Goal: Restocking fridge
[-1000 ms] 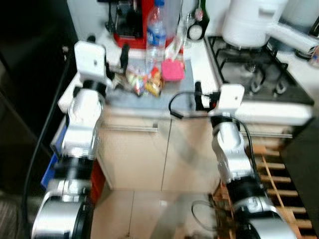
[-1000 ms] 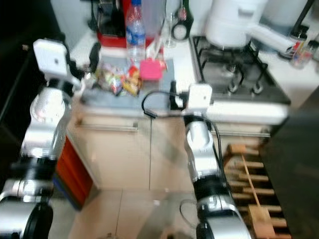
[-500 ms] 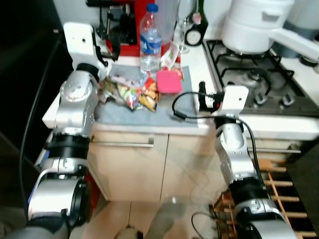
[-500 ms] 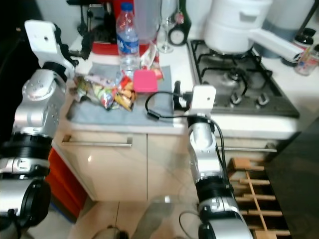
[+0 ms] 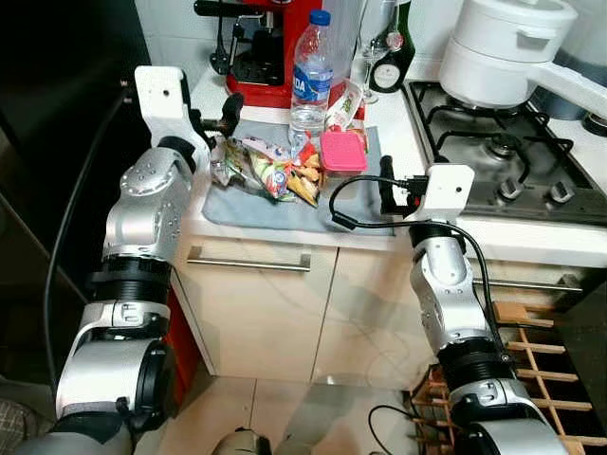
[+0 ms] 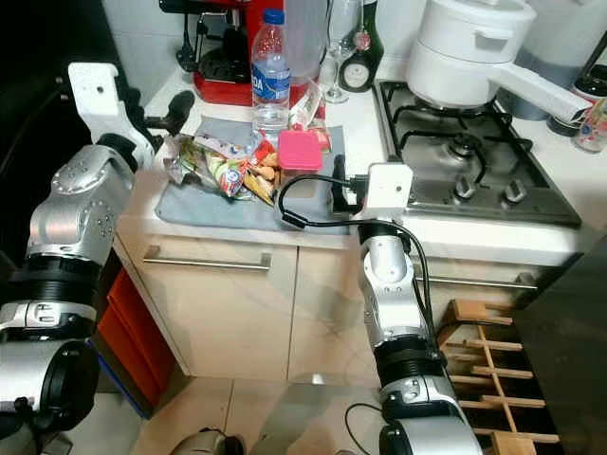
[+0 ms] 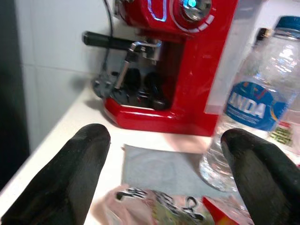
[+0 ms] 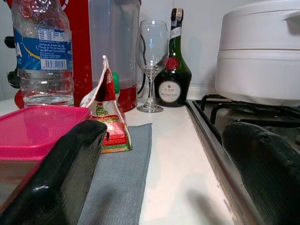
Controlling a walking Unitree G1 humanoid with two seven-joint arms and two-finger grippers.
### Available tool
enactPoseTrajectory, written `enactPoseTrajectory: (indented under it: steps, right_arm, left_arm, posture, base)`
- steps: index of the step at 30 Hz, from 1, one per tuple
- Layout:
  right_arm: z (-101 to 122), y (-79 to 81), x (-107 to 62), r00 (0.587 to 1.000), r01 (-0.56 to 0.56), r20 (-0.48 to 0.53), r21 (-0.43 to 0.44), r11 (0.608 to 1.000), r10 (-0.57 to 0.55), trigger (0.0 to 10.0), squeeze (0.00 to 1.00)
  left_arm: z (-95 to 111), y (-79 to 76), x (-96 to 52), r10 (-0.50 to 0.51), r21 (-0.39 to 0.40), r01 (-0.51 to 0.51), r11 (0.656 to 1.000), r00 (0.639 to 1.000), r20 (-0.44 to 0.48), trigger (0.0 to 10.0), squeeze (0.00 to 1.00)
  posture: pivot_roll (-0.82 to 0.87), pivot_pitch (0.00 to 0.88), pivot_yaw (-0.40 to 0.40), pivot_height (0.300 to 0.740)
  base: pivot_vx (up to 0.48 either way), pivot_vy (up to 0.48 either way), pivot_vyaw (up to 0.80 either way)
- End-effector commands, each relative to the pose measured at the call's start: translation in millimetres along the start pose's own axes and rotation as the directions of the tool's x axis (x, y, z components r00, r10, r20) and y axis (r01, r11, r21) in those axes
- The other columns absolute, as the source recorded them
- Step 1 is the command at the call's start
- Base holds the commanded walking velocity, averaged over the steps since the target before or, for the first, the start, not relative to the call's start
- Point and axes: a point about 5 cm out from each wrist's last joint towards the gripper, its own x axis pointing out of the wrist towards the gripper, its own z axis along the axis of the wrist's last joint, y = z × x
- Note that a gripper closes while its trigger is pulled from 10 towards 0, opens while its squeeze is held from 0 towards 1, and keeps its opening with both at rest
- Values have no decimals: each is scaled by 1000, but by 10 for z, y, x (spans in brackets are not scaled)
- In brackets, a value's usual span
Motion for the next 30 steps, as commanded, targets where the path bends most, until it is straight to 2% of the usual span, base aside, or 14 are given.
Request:
enactPoseTrajectory:
  steps: [1,13,19,21,30]
  right_arm:
    - [-17,-23,-19,1000,0,-11,0,1000,0,10000,0]
    - [-36,-29,-43,1000,-5,-22,-1,1000,5,10000,0]
    - [-46,-37,-49,1000,-2,-28,-1,1000,2,10000,0]
    - [-56,-35,-56,999,-2,-33,-1,1000,2,10000,0]
    - [-87,-23,-70,999,-4,-48,3,1000,4,10000,0]
  left_arm:
    - [-8,-53,9,-36,-16,36,999,999,-13,10000,0]
    - [-99,-243,8,-133,-13,132,991,990,-39,10000,0]
    - [-158,-408,-14,-212,-22,211,977,976,-59,10000,0]
    - [-237,-483,-38,-240,-29,238,971,966,-97,10000,0]
    - [-438,-500,-83,-213,-63,205,977,954,-212,10000,0]
  posture:
    - [15,0,-15,740]
    - [2,0,-15,740]
    - [-2,0,-13,740]
    - [-3,0,-11,740]
    - [0,0,-8,740]
  base:
    - [0,0,0]
    - [0,0,0]
    - [0,0,0]
    - [0,0,0]
    - [0,0,0]
